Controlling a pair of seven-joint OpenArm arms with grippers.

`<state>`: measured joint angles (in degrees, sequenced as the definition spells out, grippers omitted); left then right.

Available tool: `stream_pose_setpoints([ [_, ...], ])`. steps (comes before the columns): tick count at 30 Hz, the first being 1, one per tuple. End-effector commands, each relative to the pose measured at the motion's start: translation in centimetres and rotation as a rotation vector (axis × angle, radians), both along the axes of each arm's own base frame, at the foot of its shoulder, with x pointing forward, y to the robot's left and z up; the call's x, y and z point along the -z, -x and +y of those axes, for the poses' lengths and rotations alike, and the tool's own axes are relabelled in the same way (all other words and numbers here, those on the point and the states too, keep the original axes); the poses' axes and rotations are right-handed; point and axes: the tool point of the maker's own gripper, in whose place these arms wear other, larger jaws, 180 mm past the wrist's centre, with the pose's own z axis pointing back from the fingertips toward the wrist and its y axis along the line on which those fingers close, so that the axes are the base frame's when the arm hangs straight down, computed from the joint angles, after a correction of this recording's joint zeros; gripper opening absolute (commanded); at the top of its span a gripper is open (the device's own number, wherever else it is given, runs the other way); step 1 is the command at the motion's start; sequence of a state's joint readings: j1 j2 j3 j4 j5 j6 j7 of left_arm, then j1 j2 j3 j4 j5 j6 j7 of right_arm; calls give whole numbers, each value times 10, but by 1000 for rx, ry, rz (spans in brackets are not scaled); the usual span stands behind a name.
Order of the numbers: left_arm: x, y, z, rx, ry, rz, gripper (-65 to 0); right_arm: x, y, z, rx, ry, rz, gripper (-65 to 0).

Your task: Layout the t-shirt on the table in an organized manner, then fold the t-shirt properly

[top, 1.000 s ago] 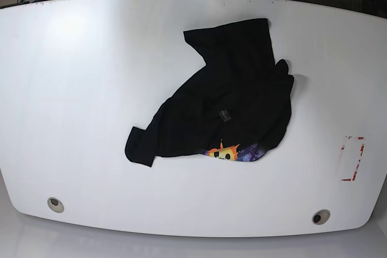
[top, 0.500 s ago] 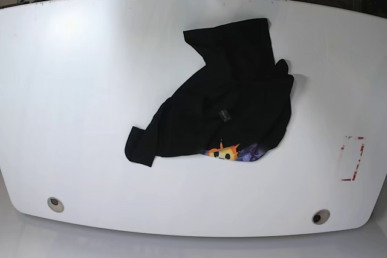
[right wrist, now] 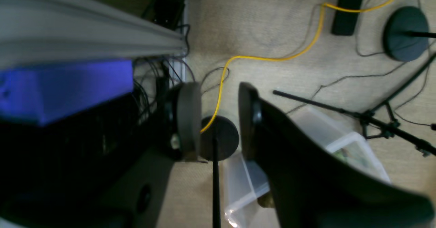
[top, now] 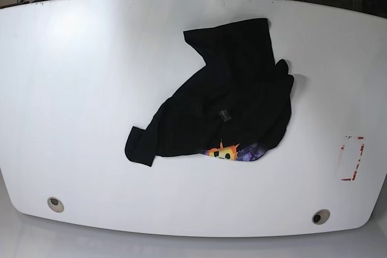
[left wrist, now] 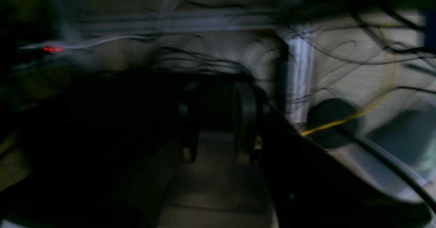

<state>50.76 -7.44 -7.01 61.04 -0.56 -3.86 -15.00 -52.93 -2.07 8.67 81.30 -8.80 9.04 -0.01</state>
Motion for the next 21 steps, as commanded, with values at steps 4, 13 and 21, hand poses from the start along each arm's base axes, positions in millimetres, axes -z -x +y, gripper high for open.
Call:
stream_pose_setpoints([
  [4,-30,14,4,15,-13,-18,-497,-23,19,-2,-10,6,7,-465],
  [13,-75,6,3,50,-24,-85,-497,-53,22,-4,-7,9,-23,-466],
  [21,-119,-10,-4,91,-26,-156,-497,-89,12,-7,60,-21,-83,-468],
])
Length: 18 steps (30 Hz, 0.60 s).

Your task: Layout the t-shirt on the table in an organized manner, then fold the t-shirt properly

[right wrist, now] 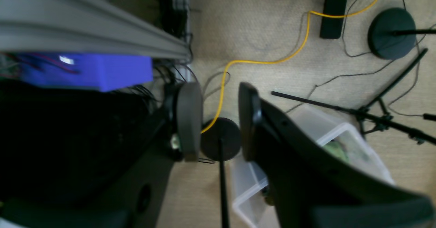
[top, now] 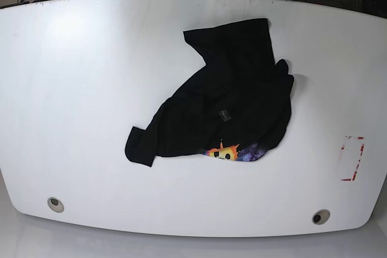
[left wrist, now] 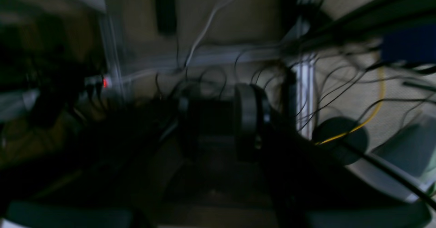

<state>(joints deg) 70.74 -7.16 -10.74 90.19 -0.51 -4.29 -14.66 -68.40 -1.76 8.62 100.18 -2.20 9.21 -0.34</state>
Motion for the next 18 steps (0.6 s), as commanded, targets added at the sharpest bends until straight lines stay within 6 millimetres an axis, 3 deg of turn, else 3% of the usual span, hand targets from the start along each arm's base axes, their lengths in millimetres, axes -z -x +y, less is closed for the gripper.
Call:
stream_pose_setpoints([
  [1,-19,2,0,13,-6,-15,-497,-16,0,-2,4,-1,-22,-468],
  [9,-61,-23,1,49,-30,-100,-497,-54,-12,-1,-8,11,-77,-468],
  [18,-91,-58,22,-53,-28,-230,-497,-66,-36,-1,-11,17,-147,-469],
])
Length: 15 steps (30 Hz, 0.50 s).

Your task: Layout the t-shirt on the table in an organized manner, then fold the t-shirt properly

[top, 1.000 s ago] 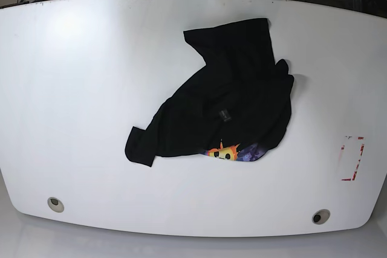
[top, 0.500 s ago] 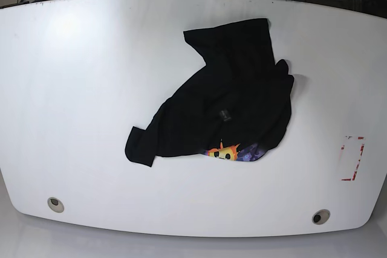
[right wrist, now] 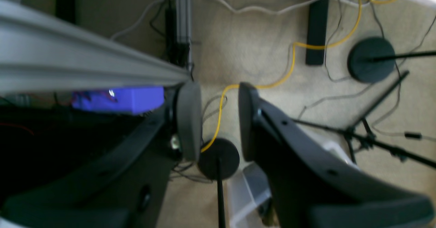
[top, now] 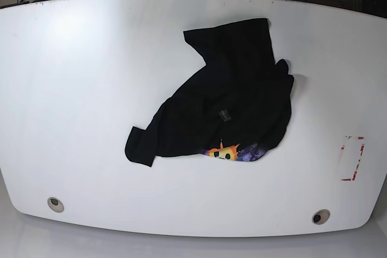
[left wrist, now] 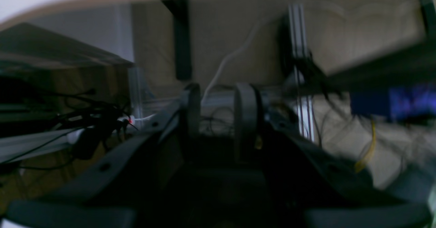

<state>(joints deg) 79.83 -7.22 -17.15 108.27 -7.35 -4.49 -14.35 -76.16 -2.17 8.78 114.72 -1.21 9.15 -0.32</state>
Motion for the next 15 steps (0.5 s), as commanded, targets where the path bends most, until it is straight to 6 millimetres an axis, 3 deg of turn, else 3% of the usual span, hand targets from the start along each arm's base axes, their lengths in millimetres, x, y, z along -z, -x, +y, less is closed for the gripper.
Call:
stream_pose_setpoints([
  [1,-13,-13,9,-31,0,-63,-497,-8,-11,-1,-1,4,-42,-469],
  [8,-27,-43,19,-101,37,-175,-496,-7,-42,-1,-1,5,-125,-469],
  [15,-27,-68,7,-90,76,-247,-492,-10,-72,-1,-2,6,-212,-469],
])
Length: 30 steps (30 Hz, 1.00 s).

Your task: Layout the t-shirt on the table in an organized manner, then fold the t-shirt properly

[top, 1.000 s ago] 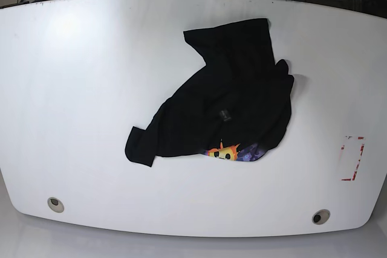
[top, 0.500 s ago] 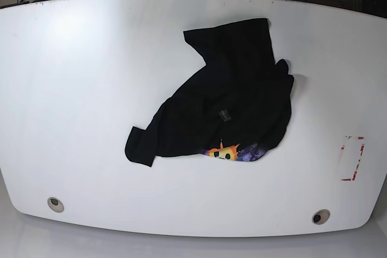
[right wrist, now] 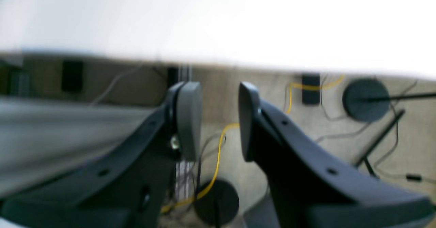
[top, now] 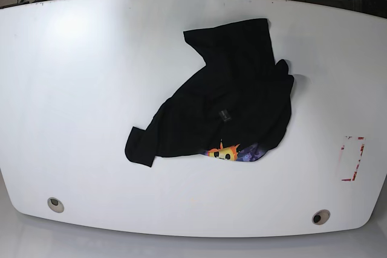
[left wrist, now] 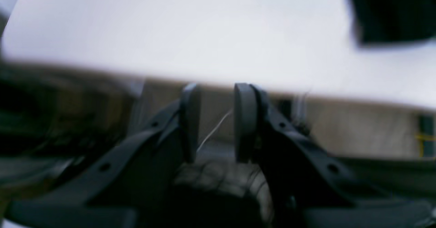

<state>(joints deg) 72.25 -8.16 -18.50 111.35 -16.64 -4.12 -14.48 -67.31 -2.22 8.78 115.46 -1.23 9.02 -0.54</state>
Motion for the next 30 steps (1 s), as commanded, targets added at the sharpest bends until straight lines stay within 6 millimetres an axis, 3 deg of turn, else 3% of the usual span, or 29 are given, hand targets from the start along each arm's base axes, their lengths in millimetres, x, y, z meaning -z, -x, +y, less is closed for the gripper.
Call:
stream_pose_setpoints([
  [1,-8,-7,-3,19,4,-32,-492,-10,-14,-1,-2,3,-66,-469],
  [5,-11,-16,-15,57,32,-53,-485,-16,-33,1,-12,1,-137,-469],
  [13,-10,-24,-50,146,124,-65,-378,-33,-89,2,-20,-3,-315,-465],
  [18,-12,-35,-68,172,170,-117,-371,-42,-121,10,-30,-21,-394,-449],
  [27,-11,-49,-102,240,228,-159,-371,-54,-171,37,-110,-67,-465,-208],
  [30,-10,-50,-113,303,191,-163,-371,-55,-183,50,-136,-87,-454,-157],
])
